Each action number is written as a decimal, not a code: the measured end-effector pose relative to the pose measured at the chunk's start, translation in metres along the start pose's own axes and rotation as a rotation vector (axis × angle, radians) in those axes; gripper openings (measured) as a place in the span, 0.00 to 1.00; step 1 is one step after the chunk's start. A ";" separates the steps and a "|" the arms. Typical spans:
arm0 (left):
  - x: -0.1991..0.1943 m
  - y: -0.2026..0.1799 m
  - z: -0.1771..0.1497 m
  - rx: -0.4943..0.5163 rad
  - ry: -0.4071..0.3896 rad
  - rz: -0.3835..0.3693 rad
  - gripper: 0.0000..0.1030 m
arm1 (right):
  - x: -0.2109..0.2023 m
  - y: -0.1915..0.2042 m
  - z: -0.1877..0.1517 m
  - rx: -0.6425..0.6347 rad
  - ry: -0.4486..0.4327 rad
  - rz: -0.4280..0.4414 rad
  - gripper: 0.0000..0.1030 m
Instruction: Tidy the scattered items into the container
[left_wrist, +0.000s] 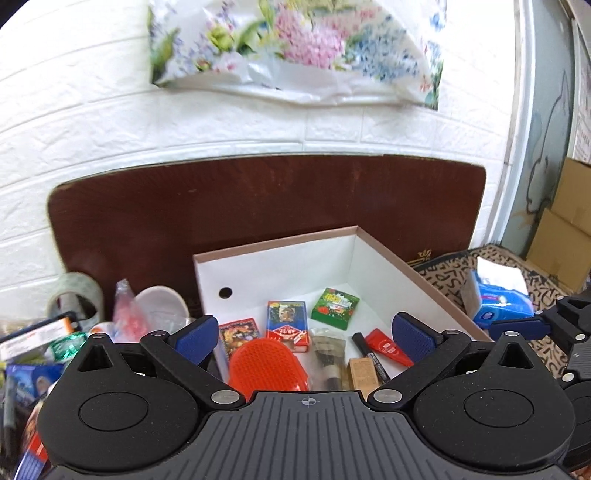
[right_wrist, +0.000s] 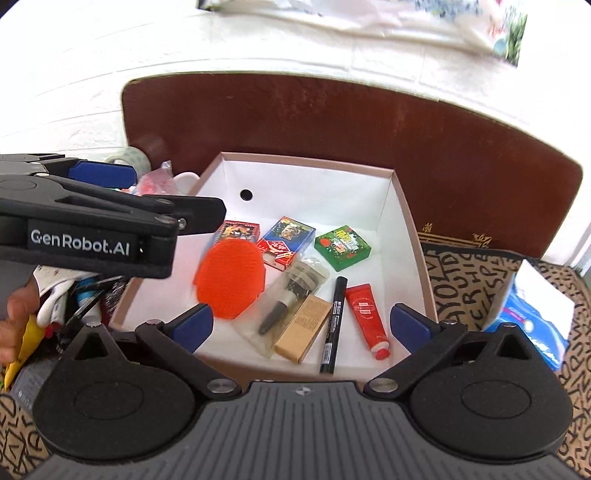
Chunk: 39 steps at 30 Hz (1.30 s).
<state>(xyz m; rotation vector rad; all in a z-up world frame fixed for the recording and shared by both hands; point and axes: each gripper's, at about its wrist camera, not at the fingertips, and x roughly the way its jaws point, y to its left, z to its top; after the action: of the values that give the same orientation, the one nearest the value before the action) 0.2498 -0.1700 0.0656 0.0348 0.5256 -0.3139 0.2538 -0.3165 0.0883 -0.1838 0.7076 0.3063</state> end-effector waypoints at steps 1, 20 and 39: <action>-0.007 0.000 -0.003 -0.005 -0.001 0.001 1.00 | -0.005 0.003 -0.002 -0.003 -0.003 -0.003 0.99; -0.094 0.000 -0.090 -0.033 0.028 0.075 1.00 | -0.071 0.051 -0.062 -0.036 -0.064 0.000 0.99; -0.102 -0.013 -0.110 -0.025 0.064 0.063 1.00 | -0.069 0.043 -0.095 0.013 -0.009 -0.016 0.99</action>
<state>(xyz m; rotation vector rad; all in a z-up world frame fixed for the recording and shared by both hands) 0.1089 -0.1408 0.0220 0.0369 0.5908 -0.2449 0.1322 -0.3161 0.0604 -0.1755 0.6988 0.2871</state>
